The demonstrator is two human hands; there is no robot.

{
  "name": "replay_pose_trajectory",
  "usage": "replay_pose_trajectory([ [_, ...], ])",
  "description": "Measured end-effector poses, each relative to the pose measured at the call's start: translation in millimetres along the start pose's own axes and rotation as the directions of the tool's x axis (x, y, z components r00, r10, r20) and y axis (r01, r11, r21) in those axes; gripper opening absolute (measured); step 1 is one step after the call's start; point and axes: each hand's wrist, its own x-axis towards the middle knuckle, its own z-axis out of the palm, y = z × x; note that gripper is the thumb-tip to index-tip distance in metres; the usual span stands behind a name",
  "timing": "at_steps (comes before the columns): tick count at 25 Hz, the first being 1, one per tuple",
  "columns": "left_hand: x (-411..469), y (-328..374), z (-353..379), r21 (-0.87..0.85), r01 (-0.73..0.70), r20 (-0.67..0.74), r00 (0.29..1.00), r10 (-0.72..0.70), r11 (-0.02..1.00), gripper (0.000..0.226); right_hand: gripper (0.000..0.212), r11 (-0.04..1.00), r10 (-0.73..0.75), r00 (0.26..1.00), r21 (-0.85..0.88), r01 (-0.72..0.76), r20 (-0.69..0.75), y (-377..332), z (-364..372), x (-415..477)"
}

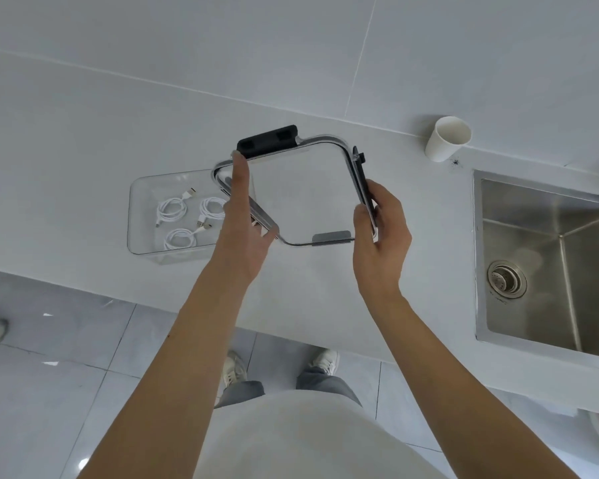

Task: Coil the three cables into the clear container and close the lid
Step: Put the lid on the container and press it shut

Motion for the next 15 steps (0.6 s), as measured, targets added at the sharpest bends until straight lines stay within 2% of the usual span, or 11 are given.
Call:
replay_pose_trajectory([
  [3, -6, 27, -30, -0.109, 0.002, 0.018, 1.000, 0.000, 0.994, 0.076, 0.034, 1.000, -0.018, 1.000, 0.023, 0.018, -0.020, -16, 30, -19],
  [8, -12, 62, -86, -0.373, 0.082, 0.084, 0.995, -0.054, 0.924, 0.081, 0.032, 0.995, -0.091, 0.996, 0.026, 0.091, -0.025, -35, 83, -47],
  [11, -7, 75, -120, -0.460, 0.137, 0.136, 0.987, -0.084, 0.877, 0.091, 0.031, 0.984, -0.176, 0.984, 0.018, 0.177, -0.039, -46, 112, -65],
  [15, -4, 87, -153, -0.555, 0.161, 0.240, 0.970, -0.028, 0.816, 0.101, 0.029, 0.964, -0.264, 0.964, -0.032, 0.262, -0.041, -58, 135, -82],
])
